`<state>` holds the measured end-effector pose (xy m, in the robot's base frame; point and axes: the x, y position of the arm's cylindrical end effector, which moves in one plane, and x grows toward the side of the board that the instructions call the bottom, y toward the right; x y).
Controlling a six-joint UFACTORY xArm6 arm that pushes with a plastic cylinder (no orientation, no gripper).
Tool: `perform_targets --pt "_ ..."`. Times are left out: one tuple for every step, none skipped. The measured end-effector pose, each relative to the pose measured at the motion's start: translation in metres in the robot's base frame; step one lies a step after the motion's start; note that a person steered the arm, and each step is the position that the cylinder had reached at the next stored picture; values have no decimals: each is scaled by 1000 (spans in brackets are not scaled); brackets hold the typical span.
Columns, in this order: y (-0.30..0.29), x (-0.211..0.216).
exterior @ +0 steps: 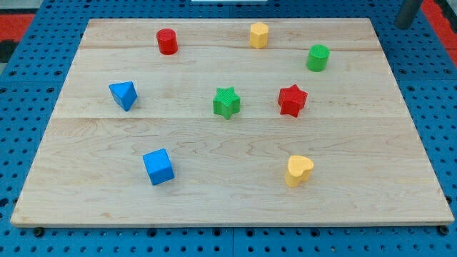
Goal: Push the green circle towards the top right side of the yellow heart
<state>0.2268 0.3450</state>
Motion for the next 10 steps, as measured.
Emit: perform_targets --pt "-45 10" --pt "-130 -14" --pt "-229 30" --pt "-235 66" --pt "-196 80" --pt "-198 70" --pt "-185 56" --pt "-151 57" --pt "-150 114" --pt "-150 158"
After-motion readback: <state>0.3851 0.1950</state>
